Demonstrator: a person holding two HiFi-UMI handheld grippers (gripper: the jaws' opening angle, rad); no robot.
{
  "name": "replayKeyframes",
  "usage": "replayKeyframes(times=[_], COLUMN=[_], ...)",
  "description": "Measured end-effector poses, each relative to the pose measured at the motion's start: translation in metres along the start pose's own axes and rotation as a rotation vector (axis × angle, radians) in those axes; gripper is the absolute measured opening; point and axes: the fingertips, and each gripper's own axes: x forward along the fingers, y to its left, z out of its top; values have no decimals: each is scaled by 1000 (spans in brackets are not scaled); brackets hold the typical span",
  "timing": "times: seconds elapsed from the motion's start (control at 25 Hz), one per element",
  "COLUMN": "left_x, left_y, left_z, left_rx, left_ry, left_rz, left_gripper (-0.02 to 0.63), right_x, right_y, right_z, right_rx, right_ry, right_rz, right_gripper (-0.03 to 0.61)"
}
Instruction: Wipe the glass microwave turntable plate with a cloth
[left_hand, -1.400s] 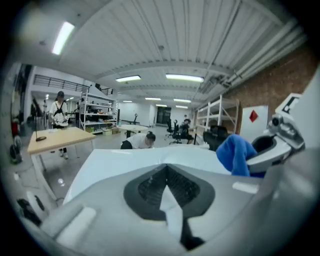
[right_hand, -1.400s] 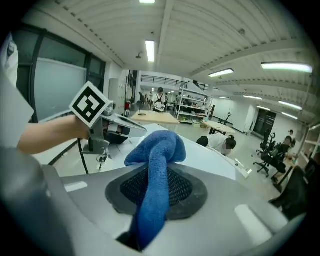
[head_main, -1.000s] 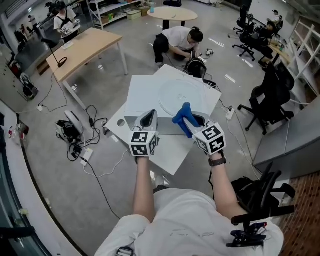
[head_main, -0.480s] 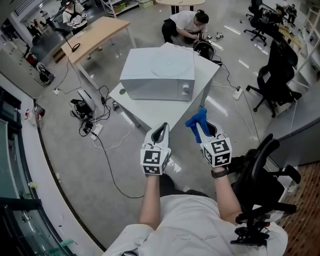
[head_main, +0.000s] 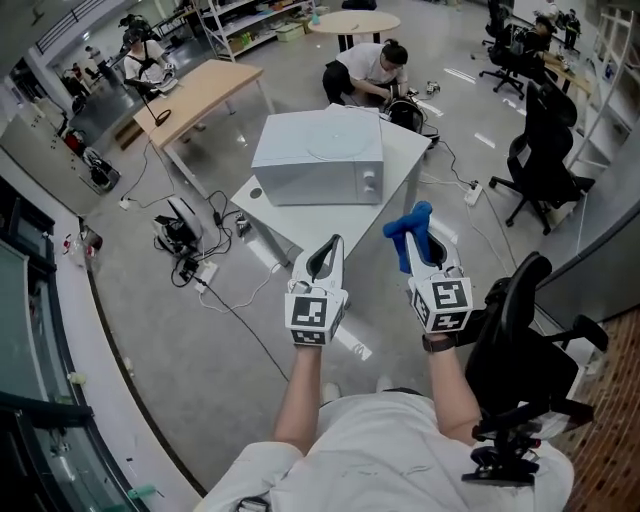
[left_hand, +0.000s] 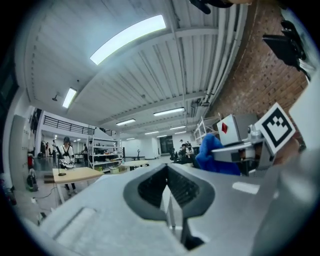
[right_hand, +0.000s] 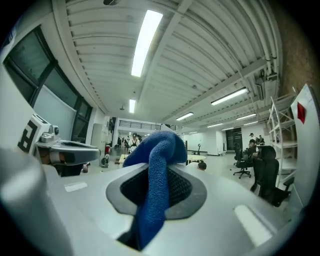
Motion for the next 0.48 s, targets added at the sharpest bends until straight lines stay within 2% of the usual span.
replayKeyframes(times=[0.2, 0.36, 0.48], left_x=[-32, -49, -54], left_y=[19, 34, 29], left_z=[3, -6, -8], left_rx=[13, -15, -8], left_ry=[-13, -6, 4], left_rz=[16, 42, 28], left_gripper=[2, 2, 2], right_x=[0, 3, 2], right_y=[31, 63, 68], right_z=[24, 23, 13], right_rx=[-19, -35, -20], right_ry=[-82, -81, -52], right_rz=[4, 57, 56], right_gripper=[69, 69, 69])
